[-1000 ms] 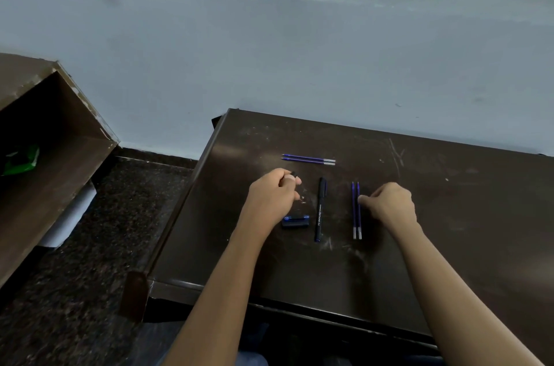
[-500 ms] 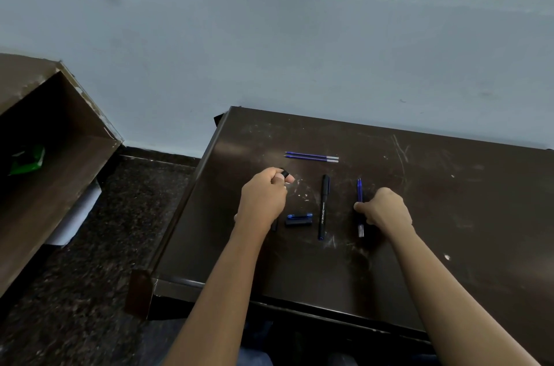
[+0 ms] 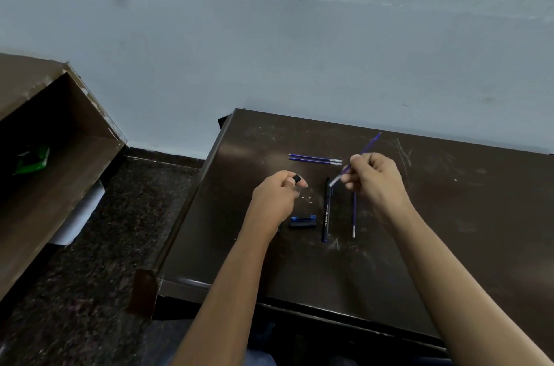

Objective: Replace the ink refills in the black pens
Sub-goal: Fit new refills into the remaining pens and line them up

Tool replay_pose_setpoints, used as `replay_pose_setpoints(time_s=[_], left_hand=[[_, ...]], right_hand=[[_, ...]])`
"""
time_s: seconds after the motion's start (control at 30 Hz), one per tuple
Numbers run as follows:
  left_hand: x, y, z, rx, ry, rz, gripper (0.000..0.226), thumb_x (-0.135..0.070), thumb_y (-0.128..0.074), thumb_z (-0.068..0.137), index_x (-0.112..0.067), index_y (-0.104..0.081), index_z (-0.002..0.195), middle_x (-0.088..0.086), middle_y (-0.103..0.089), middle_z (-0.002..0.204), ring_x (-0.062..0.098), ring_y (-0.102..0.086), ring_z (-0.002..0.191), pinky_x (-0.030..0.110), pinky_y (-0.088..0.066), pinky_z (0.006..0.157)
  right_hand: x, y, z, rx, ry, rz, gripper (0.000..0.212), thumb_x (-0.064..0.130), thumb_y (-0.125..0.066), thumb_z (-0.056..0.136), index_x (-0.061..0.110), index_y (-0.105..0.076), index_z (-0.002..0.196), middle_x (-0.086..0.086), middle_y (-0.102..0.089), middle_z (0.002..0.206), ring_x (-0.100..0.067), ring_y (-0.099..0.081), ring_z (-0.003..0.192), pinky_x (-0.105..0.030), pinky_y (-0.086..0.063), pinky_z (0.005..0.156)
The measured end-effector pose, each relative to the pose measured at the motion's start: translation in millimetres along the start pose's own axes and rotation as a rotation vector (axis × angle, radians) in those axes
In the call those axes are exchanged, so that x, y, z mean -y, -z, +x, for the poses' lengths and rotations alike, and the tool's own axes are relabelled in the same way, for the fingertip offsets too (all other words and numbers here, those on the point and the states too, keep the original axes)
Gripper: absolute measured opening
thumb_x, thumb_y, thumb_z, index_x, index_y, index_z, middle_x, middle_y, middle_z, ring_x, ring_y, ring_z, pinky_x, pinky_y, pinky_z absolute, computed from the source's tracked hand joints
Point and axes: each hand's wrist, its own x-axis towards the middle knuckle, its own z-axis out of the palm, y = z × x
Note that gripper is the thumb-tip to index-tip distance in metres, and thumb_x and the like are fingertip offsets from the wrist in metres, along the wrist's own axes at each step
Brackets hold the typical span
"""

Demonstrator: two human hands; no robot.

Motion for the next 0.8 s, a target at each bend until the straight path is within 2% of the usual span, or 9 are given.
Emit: replay_pose_setpoints(time_s=[0.07,0.13,0.27,0.43,0.5,0.57,0.67,0.73,0.8], left_hand=[[1.7,-0.5,1.4,0.009,-0.021,-0.022,0.031,-0.019,-0.035,0.099,-0.027,-0.062,0.085,0.004,-0.066,0.104,0.017,-0.059,0.097,0.025,-0.041,0.077],[2.8,-1.5,3.2,0.013,-0.039,-0.036,0.033,-0.020,-0.036,0.099,-0.029,-0.062,0.081,0.003,-0.065,0.097,0.015,-0.058,0.089,0.024,-0.040,0.072],[3.7,-0.4,3.2,0.009,-0.052,-0.028,0.030,-0.020,-0.035,0.100,-0.024,-0.062,0.088,0.002,-0.060,0.090,0.009,-0.053,0.082,0.020,-0.035,0.063],[3.9,1.4,2.6,0.011,-0.058,-0.029,0.029,-0.021,-0.035,0.100,-0.024,-0.062,0.092,0.002,-0.061,0.092,0.010,-0.054,0.086,0.019,-0.035,0.064],[3.3,0.7,2.8,0.026,-0.051,-0.032,0.028,-0.021,-0.036,0.100,-0.024,-0.063,0.092,0.002,-0.062,0.092,0.011,-0.055,0.087,0.021,-0.036,0.066],[3.8,-0.6,3.2,0.035,-0.044,-0.050,0.028,-0.023,-0.036,0.100,-0.022,-0.064,0.099,0.001,-0.064,0.094,0.012,-0.058,0.092,0.023,-0.039,0.071],[3.5,0.7,3.6,-0.036,-0.054,-0.100,0.028,-0.024,-0.037,0.099,-0.021,-0.063,0.112,0.001,-0.066,0.101,0.013,-0.061,0.094,0.022,-0.041,0.072],[2.6,4.4,3.5,-0.136,-0.101,-0.130,0.028,-0.024,-0.037,0.099,-0.022,-0.064,0.106,0.000,-0.065,0.097,0.011,-0.061,0.088,0.022,-0.044,0.068],[1.6,7.3,3.4,-0.192,-0.151,-0.174,0.028,-0.023,-0.036,0.100,-0.024,-0.064,0.097,-0.002,-0.064,0.090,0.010,-0.060,0.084,0.025,-0.049,0.071]], right_hand=[[8.6,-9.1,-10.6,0.000,0.036,0.223,0.014,0.009,-0.047,0.096,0.003,-0.053,0.085,-0.010,-0.066,0.072,-0.009,-0.065,0.055,-0.019,-0.053,0.055],[10.9,-17.6,-17.1,0.012,0.054,0.331,0.009,0.008,-0.046,0.098,0.005,-0.052,0.093,-0.010,-0.067,0.079,-0.009,-0.067,0.058,-0.018,-0.054,0.056],[8.6,-29.9,-23.2,0.063,0.080,0.318,0.011,0.006,-0.046,0.097,0.009,-0.055,0.091,-0.008,-0.069,0.080,-0.009,-0.068,0.062,-0.019,-0.054,0.059],[8.1,-32.4,-22.3,0.059,0.119,0.273,0.010,0.006,-0.049,0.094,0.008,-0.058,0.091,-0.007,-0.072,0.079,-0.011,-0.065,0.064,-0.023,-0.051,0.061],[6.5,-32.1,-22.2,0.077,0.159,0.175,0.010,0.008,-0.053,0.091,0.005,-0.062,0.092,-0.009,-0.072,0.080,-0.015,-0.065,0.068,-0.028,-0.052,0.064],[4.4,-34.2,-22.9,0.145,0.210,0.001,0.011,0.014,-0.058,0.087,0.012,-0.068,0.089,-0.006,-0.073,0.078,-0.019,-0.068,0.073,-0.036,-0.053,0.070],[-1.2,-41.1,-24.5,0.265,0.224,-0.124,0.014,0.012,-0.060,0.087,0.018,-0.071,0.092,0.004,-0.072,0.076,-0.003,-0.065,0.070,-0.025,-0.050,0.068],[-8.1,-45.2,-24.8,0.250,0.225,-0.214,0.017,0.012,-0.058,0.090,0.020,-0.070,0.099,0.009,-0.070,0.079,0.006,-0.060,0.067,-0.020,-0.046,0.067],[-19.5,-45.7,-24.8,0.236,0.230,-0.451,0.021,0.013,-0.056,0.091,0.020,-0.067,0.108,0.008,-0.068,0.091,0.003,-0.061,0.079,-0.024,-0.051,0.075]])
